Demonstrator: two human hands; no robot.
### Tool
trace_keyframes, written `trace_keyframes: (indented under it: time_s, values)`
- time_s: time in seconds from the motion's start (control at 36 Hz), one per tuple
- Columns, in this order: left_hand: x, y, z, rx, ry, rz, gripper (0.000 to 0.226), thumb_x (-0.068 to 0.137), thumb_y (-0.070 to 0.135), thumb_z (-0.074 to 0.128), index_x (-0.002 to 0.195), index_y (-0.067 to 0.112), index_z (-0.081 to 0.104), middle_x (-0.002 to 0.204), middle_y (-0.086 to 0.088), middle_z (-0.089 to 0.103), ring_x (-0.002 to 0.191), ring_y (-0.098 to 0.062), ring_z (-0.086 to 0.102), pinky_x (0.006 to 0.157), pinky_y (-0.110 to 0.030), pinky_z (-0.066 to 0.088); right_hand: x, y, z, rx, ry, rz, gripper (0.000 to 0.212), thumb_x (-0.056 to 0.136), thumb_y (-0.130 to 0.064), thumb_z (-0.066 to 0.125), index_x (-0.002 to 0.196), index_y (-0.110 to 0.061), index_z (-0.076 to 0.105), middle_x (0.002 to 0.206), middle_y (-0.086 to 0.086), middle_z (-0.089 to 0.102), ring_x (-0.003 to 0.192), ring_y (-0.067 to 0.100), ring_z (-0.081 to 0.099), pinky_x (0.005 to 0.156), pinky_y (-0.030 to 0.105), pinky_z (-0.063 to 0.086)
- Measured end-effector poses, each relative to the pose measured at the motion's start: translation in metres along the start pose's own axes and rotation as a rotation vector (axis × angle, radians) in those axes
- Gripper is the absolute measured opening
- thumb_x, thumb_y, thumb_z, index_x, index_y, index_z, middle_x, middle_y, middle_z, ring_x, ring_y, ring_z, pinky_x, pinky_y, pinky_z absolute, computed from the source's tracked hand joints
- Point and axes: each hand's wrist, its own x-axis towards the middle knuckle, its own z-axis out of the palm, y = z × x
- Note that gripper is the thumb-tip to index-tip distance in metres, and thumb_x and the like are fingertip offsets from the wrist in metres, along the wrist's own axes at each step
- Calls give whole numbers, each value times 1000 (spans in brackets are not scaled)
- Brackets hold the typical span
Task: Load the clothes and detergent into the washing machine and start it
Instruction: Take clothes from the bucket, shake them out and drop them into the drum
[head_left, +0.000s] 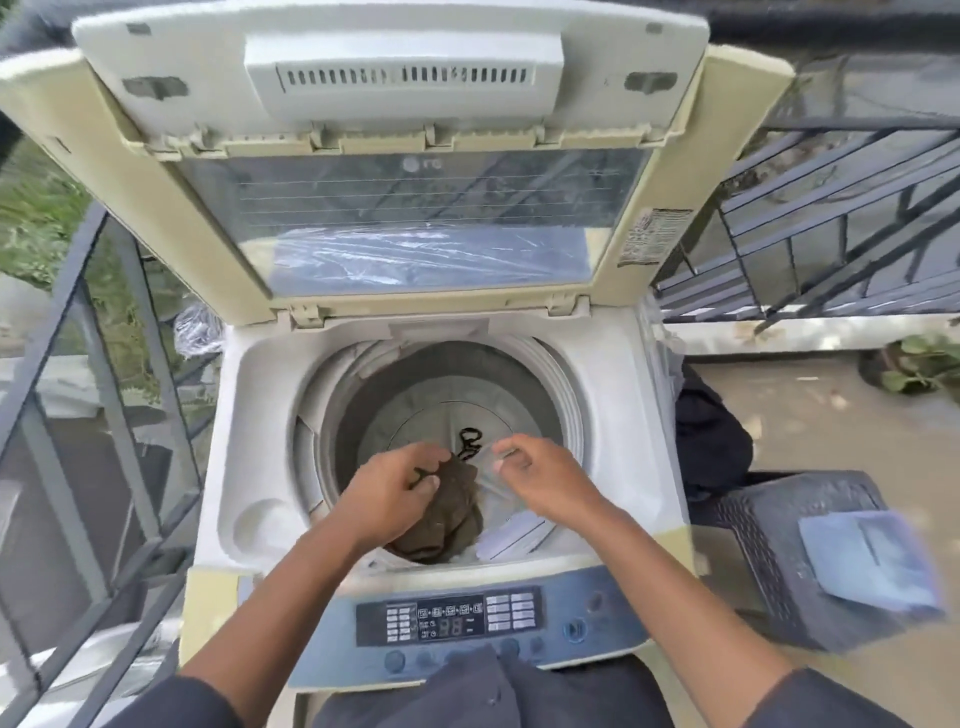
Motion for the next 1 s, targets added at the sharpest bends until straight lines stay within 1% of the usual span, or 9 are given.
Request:
trace_keyframes:
  time_s: [0.14, 0.25, 0.42, 0.53, 0.61, 0.67, 0.72, 0.89, 1.0]
  values:
    - [5, 62, -1, -6, 79, 142, 37, 102, 18, 62, 136, 28, 70, 132, 13, 73, 122, -12, 69, 109, -39, 53, -25, 14, -37, 113, 233, -92, 23, 100, -25, 62, 120, -28, 73, 95, -22, 70, 93, -5, 66, 88, 21, 54]
    - [14, 113, 4, -17, 124, 250, 36, 100, 18, 61, 132, 31, 71, 128, 15, 74, 119, -7, 69, 105, -38, 56, -42, 27, -74, 151, 433, -166, 19, 98, -21, 65, 113, -29, 75, 100, -16, 75, 90, -3, 68, 82, 17, 55]
    - [41, 195, 24, -3, 86, 370, 37, 96, 35, 54, 129, 38, 69, 128, 24, 71, 117, -4, 67, 100, -42, 58, -55, 74, -137, 245, 636, -142, 18, 99, -17, 65, 110, -27, 76, 99, -18, 75, 89, -3, 68, 78, 12, 53]
    - [68, 245, 52, 25, 41, 408, 37, 97, 38, 52, 131, 38, 67, 132, 21, 68, 109, -14, 69, 99, -43, 57, -42, 135, -164, 257, 647, -15, 17, 98, -22, 65, 107, -32, 75, 96, -19, 75, 89, -2, 69, 83, 25, 59]
    - [92, 278, 76, 98, 0, 428, 41, 96, 33, 51, 133, 32, 67, 135, 12, 69, 121, -16, 66, 102, -43, 56, -27, 180, -177, 245, 619, 108, 15, 98, -25, 63, 106, -32, 73, 96, -17, 73, 87, 0, 69, 83, 32, 60]
    - [112, 299, 93, 158, -57, 435, 46, 94, 31, 48, 136, 31, 67, 139, 9, 68, 127, -16, 62, 106, -35, 52, -15, 209, -186, 221, 574, 184, 17, 99, -23, 62, 109, -33, 71, 99, -17, 70, 91, 5, 70, 83, 33, 60]
    - [134, 316, 112, 245, -131, 425, 46, 95, 29, 51, 140, 29, 65, 142, 6, 66, 130, -18, 59, 103, -27, 45, 0, 238, -192, 189, 528, 240, 21, 99, -23, 62, 118, -30, 69, 108, -12, 71, 100, 12, 71, 86, 34, 59]
    - [205, 333, 167, 411, -302, 299, 48, 102, 20, 59, 149, 22, 56, 152, -8, 58, 143, -28, 50, 116, -36, 40, 56, 314, -206, -4, 399, 320, 50, 99, -28, 65, 147, -24, 52, 138, 5, 60, 124, 29, 61, 97, 41, 54]
    - [242, 326, 198, 440, -353, 194, 48, 102, 25, 58, 150, 25, 53, 153, -8, 58, 139, -30, 54, 112, -37, 45, 99, 354, -217, -124, 293, 348, 61, 99, -30, 64, 155, -27, 38, 146, 9, 49, 128, 33, 54, 95, 43, 52]
